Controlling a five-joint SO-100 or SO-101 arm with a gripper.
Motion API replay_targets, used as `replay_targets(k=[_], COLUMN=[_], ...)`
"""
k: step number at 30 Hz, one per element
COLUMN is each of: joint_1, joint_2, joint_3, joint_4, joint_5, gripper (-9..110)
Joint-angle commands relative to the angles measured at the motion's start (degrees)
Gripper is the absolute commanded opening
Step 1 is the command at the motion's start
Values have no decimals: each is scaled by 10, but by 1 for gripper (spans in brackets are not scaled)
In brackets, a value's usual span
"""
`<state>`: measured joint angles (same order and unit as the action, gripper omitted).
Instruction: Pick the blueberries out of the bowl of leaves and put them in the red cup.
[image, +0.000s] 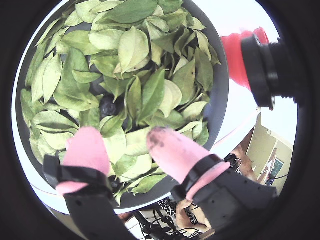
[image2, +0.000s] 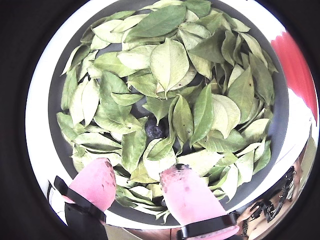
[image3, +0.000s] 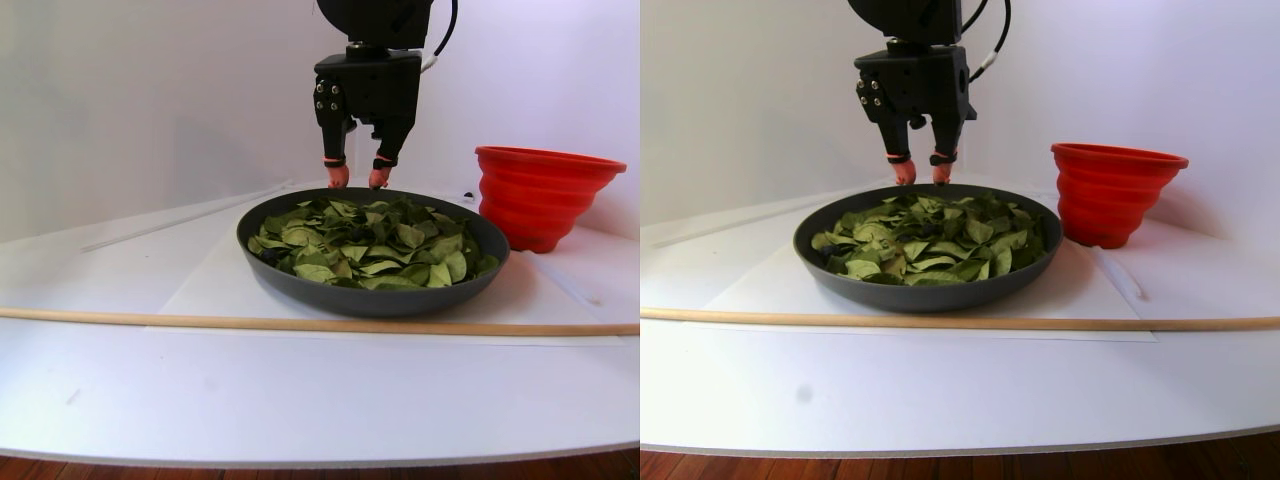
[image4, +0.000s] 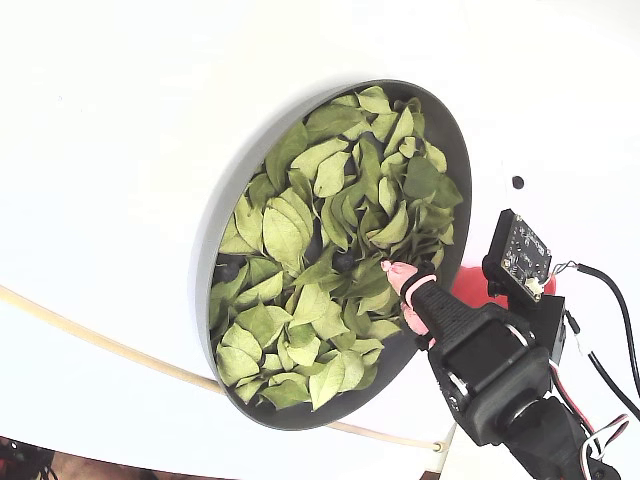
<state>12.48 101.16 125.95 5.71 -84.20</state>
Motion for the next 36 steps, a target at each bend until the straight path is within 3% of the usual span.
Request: replay_targets(k=[1,36], joint_1=[-2,-5], joint_2=[4,-127], joint_3=[-3,-59], joint_4=[-13,-94], joint_5=[3,54], gripper=[17,18])
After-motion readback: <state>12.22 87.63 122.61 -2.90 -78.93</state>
